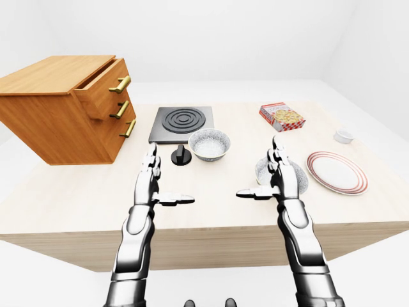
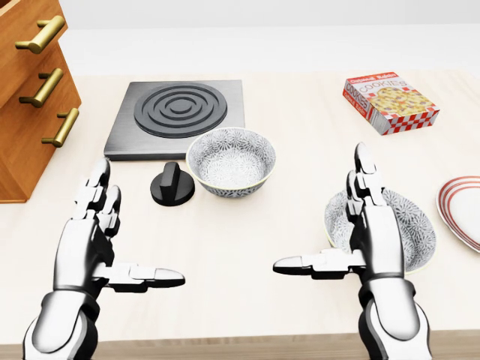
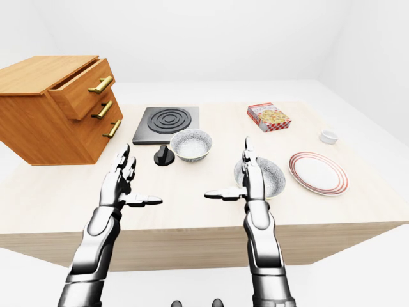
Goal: Pick the akita bowl from table center and place it on the plate.
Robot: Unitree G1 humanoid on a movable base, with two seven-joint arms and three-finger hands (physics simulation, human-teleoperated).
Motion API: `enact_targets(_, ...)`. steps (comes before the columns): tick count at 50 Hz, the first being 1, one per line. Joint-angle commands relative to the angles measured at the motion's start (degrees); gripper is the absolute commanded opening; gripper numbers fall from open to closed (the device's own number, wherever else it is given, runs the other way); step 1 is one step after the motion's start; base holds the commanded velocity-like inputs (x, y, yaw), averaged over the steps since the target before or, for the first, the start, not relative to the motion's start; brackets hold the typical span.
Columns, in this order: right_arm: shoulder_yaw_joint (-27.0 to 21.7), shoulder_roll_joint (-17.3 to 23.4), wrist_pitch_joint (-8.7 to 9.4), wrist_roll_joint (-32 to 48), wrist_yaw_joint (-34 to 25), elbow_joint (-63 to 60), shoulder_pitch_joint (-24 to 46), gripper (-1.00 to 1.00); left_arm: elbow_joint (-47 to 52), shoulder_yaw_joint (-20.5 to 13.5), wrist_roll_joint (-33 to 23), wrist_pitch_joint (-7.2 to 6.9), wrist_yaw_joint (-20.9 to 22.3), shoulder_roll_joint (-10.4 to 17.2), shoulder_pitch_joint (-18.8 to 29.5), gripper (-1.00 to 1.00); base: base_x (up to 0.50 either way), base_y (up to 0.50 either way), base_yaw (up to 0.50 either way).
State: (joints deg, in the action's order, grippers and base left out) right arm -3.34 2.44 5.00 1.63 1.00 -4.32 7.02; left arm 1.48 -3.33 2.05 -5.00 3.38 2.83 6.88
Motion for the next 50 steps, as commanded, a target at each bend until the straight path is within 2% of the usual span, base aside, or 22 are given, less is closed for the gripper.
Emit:
enact_targets(1, -1.0, 0.3, 0.00, -2.5, -1.9, -4.5, 2.3, 1.00, 6.9, -0.4, -1.0, 0.00, 1.2, 0.8, 3.2, 1.00, 0.00, 0.00, 0.00)
enact_targets(8, -0.7, 0.3, 0.00, -4.1, -2.1, -5.0, 2.1, 1.00, 7.5, -0.4, -1.1, 0.00, 1.8, 0.6, 3.0, 1.00, 0.00, 0.00, 0.00)
enact_targets(17, -0.5, 0.2, 0.00, -4.9, -2.9, -6.0, 1.5, 1.00, 7.9, -0.2, -1.2, 0.00, 2.0, 0.3, 2.5, 1.00, -0.22, -0.48, 0.00)
enact_targets(25, -0.3, 0.1, 0.00, -5.8, -4.1, -6.9, 0.7, 1.00, 7.9, -0.1, -1.3, 0.00, 2.1, 0.3, 2.0, 1.00, 0.03, -0.50, 0.00)
enact_targets(41, -0.1, 0.0, 0.00, -6.8, -5.3, -8.0, -0.2, 1.00, 8.0, -0.1, -1.2, 0.00, 2.2, 0.2, 1.5, 1.00, 0.30, -0.48, 0.00)
enact_targets(50, -0.6, -0.1, 0.00, -7.6, -4.7, -7.4, 0.1, 1.00, 8.6, -0.1, -1.0, 0.00, 2.2, 0.0, 1.0, 1.00, 0.33, -0.14, 0.00)
